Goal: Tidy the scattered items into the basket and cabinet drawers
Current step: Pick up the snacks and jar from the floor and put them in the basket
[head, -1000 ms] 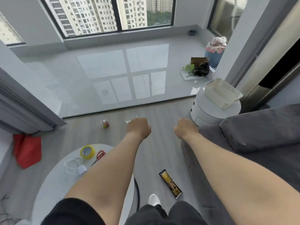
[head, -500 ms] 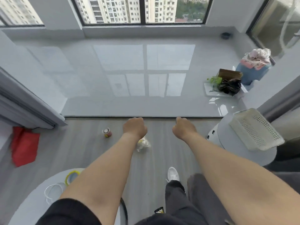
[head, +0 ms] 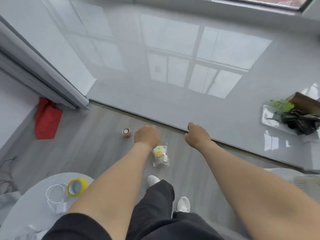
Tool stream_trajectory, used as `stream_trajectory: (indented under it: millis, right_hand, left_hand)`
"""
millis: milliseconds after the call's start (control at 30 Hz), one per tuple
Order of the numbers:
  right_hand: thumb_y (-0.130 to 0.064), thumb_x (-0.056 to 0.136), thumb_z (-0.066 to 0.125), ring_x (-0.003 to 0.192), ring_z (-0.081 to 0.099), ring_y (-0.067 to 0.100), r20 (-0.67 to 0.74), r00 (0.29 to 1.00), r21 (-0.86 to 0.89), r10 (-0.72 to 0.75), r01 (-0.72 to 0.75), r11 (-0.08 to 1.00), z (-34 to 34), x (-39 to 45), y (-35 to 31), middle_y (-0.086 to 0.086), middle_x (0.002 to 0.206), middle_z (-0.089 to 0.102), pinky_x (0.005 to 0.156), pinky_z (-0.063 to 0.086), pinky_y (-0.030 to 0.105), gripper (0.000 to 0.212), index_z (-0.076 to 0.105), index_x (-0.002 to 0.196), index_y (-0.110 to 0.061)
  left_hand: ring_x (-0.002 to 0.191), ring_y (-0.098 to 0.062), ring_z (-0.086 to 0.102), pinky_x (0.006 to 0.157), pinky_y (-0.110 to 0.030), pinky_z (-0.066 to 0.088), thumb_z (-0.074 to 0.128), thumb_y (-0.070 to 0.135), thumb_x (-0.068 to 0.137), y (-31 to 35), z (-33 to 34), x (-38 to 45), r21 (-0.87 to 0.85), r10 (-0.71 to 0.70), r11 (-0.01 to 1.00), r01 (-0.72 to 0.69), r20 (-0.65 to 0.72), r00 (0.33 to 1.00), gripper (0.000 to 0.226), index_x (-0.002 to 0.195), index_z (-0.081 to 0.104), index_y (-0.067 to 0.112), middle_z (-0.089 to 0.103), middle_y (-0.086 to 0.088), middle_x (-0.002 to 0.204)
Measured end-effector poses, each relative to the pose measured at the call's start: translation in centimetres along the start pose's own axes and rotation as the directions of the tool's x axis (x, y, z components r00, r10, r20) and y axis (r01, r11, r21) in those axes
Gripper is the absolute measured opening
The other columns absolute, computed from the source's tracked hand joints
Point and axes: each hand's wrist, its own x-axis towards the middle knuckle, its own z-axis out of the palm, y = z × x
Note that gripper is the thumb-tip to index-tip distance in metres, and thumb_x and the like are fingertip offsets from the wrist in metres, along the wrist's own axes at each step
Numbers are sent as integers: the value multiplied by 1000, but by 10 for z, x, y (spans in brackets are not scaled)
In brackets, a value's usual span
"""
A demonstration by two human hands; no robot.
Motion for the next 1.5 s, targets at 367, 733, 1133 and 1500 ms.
stream_trajectory:
  millis: [367,733,1133,1500]
  right_hand:
    - [-15,89,48,100,55,32,237,909,-239,-342,396,887,-8,166,-179,14,114,57,74,41,33,35,46,123,-8]
    - [-12,87,47,101,58,32,739,416,-348,-530,909,228,50,250,-330,11,113,57,74,44,33,48,40,135,-14]
    - [-13,88,54,104,58,35,938,118,-183,-325,967,-178,144,258,-211,12,121,50,76,46,33,49,37,135,-16]
    - [-15,86,55,121,49,37,941,173,-238,-292,950,-201,415,342,-94,15,129,48,100,43,42,51,39,134,-11]
  left_hand:
    - [102,-34,63,77,-34,49,46,22,88,-150,-32,108,-255,-450,865,432,-14,893,26,102,66,11,68,-12,110]
    - [98,-33,58,72,-35,43,46,20,90,-162,15,73,-595,-933,86,799,232,274,13,91,56,11,64,-11,102]
    - [108,-34,55,82,-39,46,50,25,92,10,179,75,-582,-816,-495,644,567,-114,38,128,49,11,55,-15,117]
    - [118,-31,51,92,-37,46,59,28,86,19,459,196,-542,-607,-775,325,782,-142,53,136,45,16,54,-11,125]
